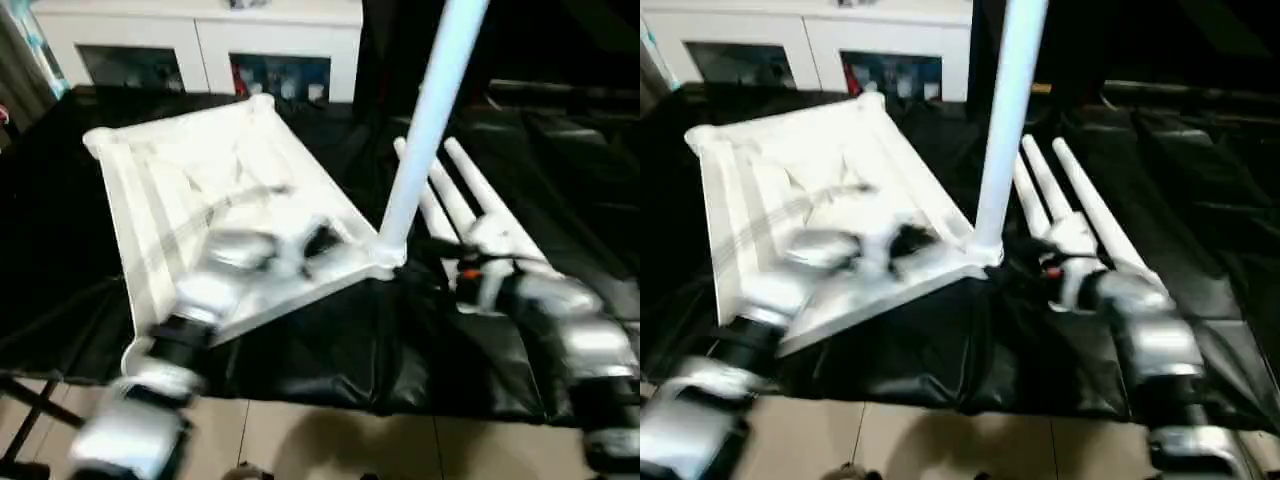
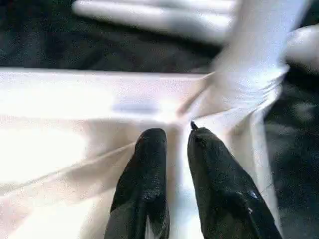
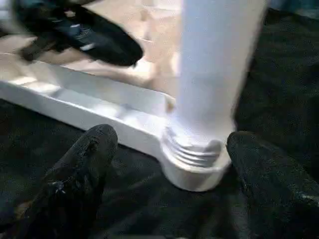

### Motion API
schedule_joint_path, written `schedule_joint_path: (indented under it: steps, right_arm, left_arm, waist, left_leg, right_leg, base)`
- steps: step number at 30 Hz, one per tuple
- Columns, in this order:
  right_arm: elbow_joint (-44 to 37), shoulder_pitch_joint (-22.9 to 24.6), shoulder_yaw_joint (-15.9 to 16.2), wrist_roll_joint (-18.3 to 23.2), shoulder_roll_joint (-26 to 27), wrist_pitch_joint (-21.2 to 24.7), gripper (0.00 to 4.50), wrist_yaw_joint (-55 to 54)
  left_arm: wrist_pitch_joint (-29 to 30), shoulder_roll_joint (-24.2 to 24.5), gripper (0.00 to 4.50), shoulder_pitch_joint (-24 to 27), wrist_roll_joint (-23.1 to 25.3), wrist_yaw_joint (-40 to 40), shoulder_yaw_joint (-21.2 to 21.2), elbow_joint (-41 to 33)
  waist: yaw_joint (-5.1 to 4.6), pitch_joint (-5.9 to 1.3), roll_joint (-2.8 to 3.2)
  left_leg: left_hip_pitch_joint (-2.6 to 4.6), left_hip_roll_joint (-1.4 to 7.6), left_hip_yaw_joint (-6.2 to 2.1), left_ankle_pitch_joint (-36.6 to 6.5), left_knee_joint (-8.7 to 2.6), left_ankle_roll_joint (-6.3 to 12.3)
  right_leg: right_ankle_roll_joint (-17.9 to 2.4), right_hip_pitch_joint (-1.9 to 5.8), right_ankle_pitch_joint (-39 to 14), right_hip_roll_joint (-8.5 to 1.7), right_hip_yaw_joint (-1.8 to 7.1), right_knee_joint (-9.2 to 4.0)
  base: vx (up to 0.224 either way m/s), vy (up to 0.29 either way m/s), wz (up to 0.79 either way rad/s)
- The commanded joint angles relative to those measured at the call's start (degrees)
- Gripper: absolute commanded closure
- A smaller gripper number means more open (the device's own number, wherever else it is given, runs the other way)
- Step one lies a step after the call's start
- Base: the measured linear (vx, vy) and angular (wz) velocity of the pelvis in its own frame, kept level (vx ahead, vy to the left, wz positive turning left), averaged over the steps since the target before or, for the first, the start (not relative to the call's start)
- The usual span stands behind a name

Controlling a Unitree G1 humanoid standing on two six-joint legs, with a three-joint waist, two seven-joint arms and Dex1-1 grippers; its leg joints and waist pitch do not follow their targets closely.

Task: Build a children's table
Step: Rotate leg to tighten, then rotate table base

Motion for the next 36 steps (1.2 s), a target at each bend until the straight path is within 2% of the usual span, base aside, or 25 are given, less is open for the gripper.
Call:
schedule_joint_path:
  steps: [1,3,4,5,7,8,9,10,12,14,15,16,18,20,21,23,25,28,30,32,36]
  right_arm:
    - [-2.2,0.6,1.5,0.9,0.0,1.5,0.5,1.9]
    - [-5.4,1.6,4.1,1.4,0.2,3.5,0.5,4.2]
    - [-5.9,1.7,4.4,1.7,0.2,4.0,0.5,4.4]
    - [-7.0,1.9,5.1,2.2,0.3,5.2,0.5,4.7]
    - [-8.1,2.0,5.8,2.9,0.1,6.4,0.5,5.2]
    - [-8.1,1.9,6.2,2.9,0.2,6.6,0.5,5.3]
    - [-8.1,1.9,6.3,2.8,0.2,6.8,0.5,5.3]
    - [-7.3,1.5,6.8,2.3,0.7,6.9,0.68,5.2]
    - [-5.4,0.5,7.5,1.0,1.7,7.0,0.78,4.1]
    - [-4.5,0.2,7.7,0.2,2.1,6.9,0.88,3.3]
    - [-3.4,-0.4,8.6,-1.1,2.5,7.2,1.05,1.7]
    - [-3.3,-0.5,8.8,-1.3,2.6,7.3,1.16,1.4]
    - [-3.0,-0.7,10.2,-2.2,3.0,7.3,1.27,0.5]
    - [-2.8,-0.9,10.6,-2.4,3.4,7.5,1.49,0.0]
    - [-2.4,-1.1,10.9,-2.7,4.0,7.3,1.61,-0.6]
    - [-1.3,-1.5,11.5,-3.5,4.8,6.3,1.69,-1.3]
    - [-0.2,-1.7,11.6,-4.1,5.4,5.4,1.86,-2.0]
    - [3.4,-3.2,11.3,-5.7,6.8,3.6,2.11,-5.5]
    - [6.1,-4.6,11.1,-6.5,7.9,2.7,2.18,-8.6]
    - [9.6,-6.1,11.0,-7.9,9.2,1.2,2.44,-11.9]
    - [16.9,-9.4,10.5,-9.3,11.6,0.4,2.63,-17.1]
  left_arm:
    - [0.5,0.9,3.57,-1.7,-0.3,-0.4,1.1,-1.2]
    - [1.7,5.4,3.57,-3.5,0.6,-0.2,2.7,-0.9]
    - [2.2,6.3,3.57,-3.8,0.6,-0.2,3.2,-1.0]
    - [3.4,8.4,3.57,-4.5,0.7,0.0,4.2,-1.1]
    - [4.8,11.5,3.57,-5.1,1.2,0.1,5.0,-1.2]
    - [5.3,13.6,3.57,-5.2,2.3,0.2,4.9,-1.1]
    - [5.4,14.5,3.57,-5.2,2.8,0.3,4.8,-1.1]
    - [6.2,17.1,3.47,-4.9,4.5,0.8,4.6,-0.6]
    - [6.5,20.0,3.42,-4.3,6.5,1.7,4.3,0.6]
    - [6.7,20.5,3.42,-4.0,6.7,2.1,4.4,0.9]
    - [7.8,21.5,3.76,-3.4,7.5,2.9,3.8,1.5]
    - [8.0,21.8,3.79,-3.3,7.8,3.1,3.6,1.6]
    - [9.8,23.1,3.83,-2.6,9.6,5.1,2.6,2.3]
    - [10.5,23.4,4.18,-2.2,10.3,6.0,2.3,2.5]
    - [11.1,23.7,4.25,-1.7,11.6,7.0,1.5,2.9]
    - [10.0,24.4,4.23,-0.9,13.7,7.3,-0.3,3.9]
    - [10.0,24.4,4.44,-0.3,14.1,6.5,-1.1,4.5]
    - [9.1,23.8,4.5,1.3,13.6,2.5,-3.4,3.8]
    - [8.7,23.4,4.5,2.0,13.0,0.4,-4.9,3.3]
    - [8.4,23.0,4.5,2.7,13.0,-2.4,-6.9,2.6]
    - [5.4,24.6,4.5,5.6,14.2,-11.1,-12.7,-0.4]
  waist:
    - [0.59,-4.16,-0.88]
    - [0.81,-4.13,-1.05]
    - [0.9,-4.13,-0.93]
    - [0.91,-4.11,-1.14]
    - [0.97,-4.15,-0.96]
    - [0.94,-4.05,-1.08]
    - [0.96,-4.01,-0.94]
    - [0.94,-4.03,-1.21]
    - [1.16,-3.94,-0.98]
    - [1.32,-3.9,-1.02]
    - [1.54,-3.93,-0.88]
    - [1.56,-3.9,-1.04]
    - [1.64,-3.84,-1.0]
    - [1.57,-3.8,-1.04]
    - [1.63,-3.81,-1.25]
    - [1.63,-3.75,-1.18]
    - [1.64,-3.73,-1.2]
    - [1.64,-3.67,-1.19]
    - [1.56,-3.74,-1.1]
    - [1.52,-3.79,-1.1]
    - [1.35,-3.79,-0.99]
  left_leg:
    - [0.59,3.91,-1.97,-3.6,-3.04,8.28]
    - [0.6,4.02,-2.03,-3.7,-3.1,7.61]
    - [0.68,4.05,-2.05,-3.8,-3.1,7.35]
    - [0.78,4.1,-2.08,-3.6,-3.17,6.89]
    - [0.92,4.16,-2.11,-3.2,-3.15,6.44]
    - [0.89,4.2,-2.1,-3.5,-3.21,6.12]
    - [0.94,4.15,-2.06,-3.8,-3.23,5.68]
    - [0.98,4.13,-1.99,-3.9,-3.23,5.41]
    - [0.99,4.11,-2.06,-4.5,-3.34,4.26]
    - [1.17,4.24,-2.09,-5.2,-3.44,3.13]
    - [1.47,4.34,-2.05,-5.5,-3.41,2.58]
    - [1.51,4.33,-2.01,-5.6,-3.4,2.32]
    - [1.35,4.33,-2.12,-6.0,-3.49,1.68]
    - [1.29,4.29,-2.19,-6.7,-3.5,1.12]
    - [1.32,4.28,-2.17,-6.9,-3.5,0.95]
    - [1.19,4.18,-2.24,-7.2,-3.5,0.93]
    - [1.27,4.21,-2.27,-7.8,-3.52,0.68]
    - [1.27,4.24,-2.37,-8.4,-3.63,0.12]
    - [1.35,4.22,-2.33,-8.4,-3.64,-0.35]
    - [1.34,4.18,-2.33,-8.6,-3.64,-0.62]
    - [1.32,4.27,-2.42,-8.5,-3.72,-0.84]
  right_leg:
    - [-9.9,3.35,-10.9,-6.02,3.4,-3.23]
    - [-9.7,3.33,-11.3,-6.06,3.43,-3.05]
    - [-9.6,3.25,-11.3,-6.08,3.45,-3.02]
    - [-9.8,3.26,-11.0,-6.13,3.49,-2.85]
    - [-10.2,3.16,-9.9,-6.16,3.53,-2.68]
    - [-10.3,3.08,-9.9,-6.13,3.61,-2.57]
    - [-10.1,3.03,-10.3,-6.16,3.64,-2.66]
    - [-10.0,3.04,-10.4,-6.19,3.68,-2.7]
    - [-9.7,2.95,-11.5,-6.25,3.74,-2.63]
    - [-9.9,2.89,-11.7,-6.37,3.8,-2.68]
    - [-10.2,2.69,-11.3,-6.36,3.85,-2.72]
    - [-10.4,2.58,-11.0,-6.3,3.85,-2.63]
    - [-10.4,2.74,-10.9,-6.39,3.89,-2.38]
    - [-10.0,2.81,-11.3,-6.5,4.0,-2.52]
    - [-10.0,2.86,-11.3,-6.58,4.05,-2.53]
    - [-9.8,2.79,-11.7,-6.52,4.09,-2.57]
    - [-9.7,2.82,-12.8,-6.7,4.1,-2.76]
    - [-9.8,2.73,-14.3,-6.84,4.1,-2.93]
    - [-9.9,2.71,-13.9,-6.79,4.2,-2.84]
    - [-10.2,2.73,-13.6,-6.8,4.19,-2.74]
    - [-11.0,2.88,-12.4,-6.89,4.25,-2.66]
  base:
    - [0.0,0.0,0.0]
    - [0.0,0.0,0.0]
    - [0.0,0.0,0.0]
    - [0.0,0.0,0.0]
    - [0.0,0.0,0.0]
    - [0.0,0.0,0.0]
    - [0.0,0.0,0.0]
    - [0.0,0.0,0.0]
    - [0.0,0.0,0.0]
    - [0.0,0.0,0.0]
    - [0.0,0.0,0.0]
    - [0.0,0.0,0.0]
    - [0.0,0.0,0.0]
    - [0.0,0.0,0.0]
    - [0.0,0.0,0.0]
    - [0.0,0.0,0.0]
    - [0.0,0.0,0.0]
    - [0.0,0.0,0.0]
    - [0.0,0.0,0.0]
    - [0.0,0.0,0.0]
    - [0.0,0.0,0.0]
